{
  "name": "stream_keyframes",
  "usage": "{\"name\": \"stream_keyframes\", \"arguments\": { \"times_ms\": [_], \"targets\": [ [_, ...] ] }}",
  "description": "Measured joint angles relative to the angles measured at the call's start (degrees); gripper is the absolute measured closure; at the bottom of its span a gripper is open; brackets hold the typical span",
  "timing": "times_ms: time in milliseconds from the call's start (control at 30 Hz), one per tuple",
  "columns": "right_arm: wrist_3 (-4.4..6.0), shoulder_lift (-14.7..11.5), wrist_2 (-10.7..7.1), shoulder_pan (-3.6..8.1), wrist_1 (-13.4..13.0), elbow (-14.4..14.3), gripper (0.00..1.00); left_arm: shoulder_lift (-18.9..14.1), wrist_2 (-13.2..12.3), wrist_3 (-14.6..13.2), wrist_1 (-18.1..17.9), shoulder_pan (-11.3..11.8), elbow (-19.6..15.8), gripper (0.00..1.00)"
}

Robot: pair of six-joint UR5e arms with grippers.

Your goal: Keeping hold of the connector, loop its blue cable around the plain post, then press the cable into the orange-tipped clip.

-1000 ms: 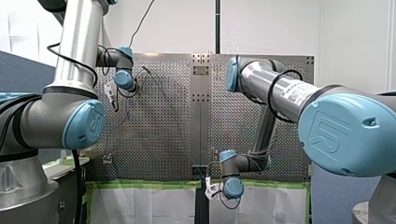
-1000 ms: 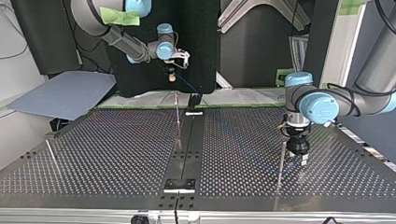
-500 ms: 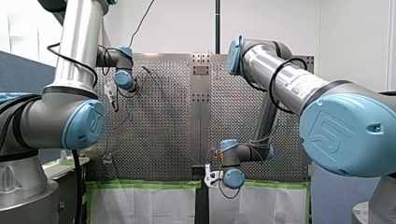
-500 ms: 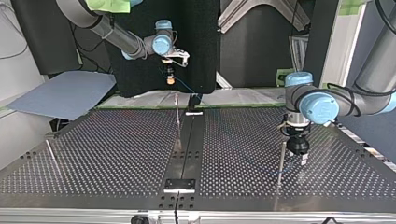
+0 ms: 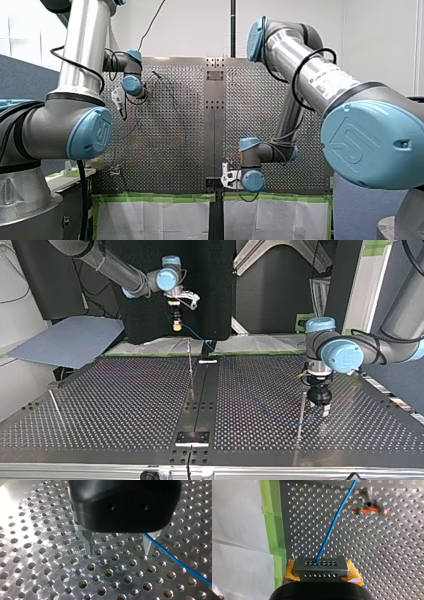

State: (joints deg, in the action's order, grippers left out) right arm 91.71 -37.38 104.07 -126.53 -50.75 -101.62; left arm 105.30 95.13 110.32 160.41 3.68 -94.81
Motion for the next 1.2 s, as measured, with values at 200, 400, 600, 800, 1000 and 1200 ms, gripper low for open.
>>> {"name": "stream_keyframes", "arguments": {
  "times_ms": [200, 400, 600, 800, 1000, 1200],
  "targets": [
    [-0.01, -3.5, 0.02, -0.06, 0.6, -3.6, 1.00, 0.0, 0.0, 0.4, 0.0, 0.2, 0.0, 0.01],
    [0.01, -4.5, -0.83, 0.18, -2.0, -7.3, 1.00, 0.0, 0.0, 0.5, 0.3, 0.5, 0.0, 0.01],
    [-0.01, -4.6, -1.21, 0.85, -2.3, -9.3, 1.00, 0.0, 0.0, 0.5, 0.4, 0.7, 0.0, 0.01],
    [-0.03, -4.6, -1.61, 2.85, -2.9, -10.3, 1.00, 0.0, 0.0, 0.4, 0.7, 0.8, 0.0, 0.01],
    [-0.46, -4.6, -4.14, 5.82, -5.5, -11.4, 1.00, 0.0, 0.0, 0.4, 0.9, 0.8, 0.0, 0.01],
    [-0.71, -4.6, -7.54, 8.45, -8.9, -11.5, 1.00, 0.0, 0.0, 0.3, 0.9, 0.7, 0.0, 0.01]
  ]
}}
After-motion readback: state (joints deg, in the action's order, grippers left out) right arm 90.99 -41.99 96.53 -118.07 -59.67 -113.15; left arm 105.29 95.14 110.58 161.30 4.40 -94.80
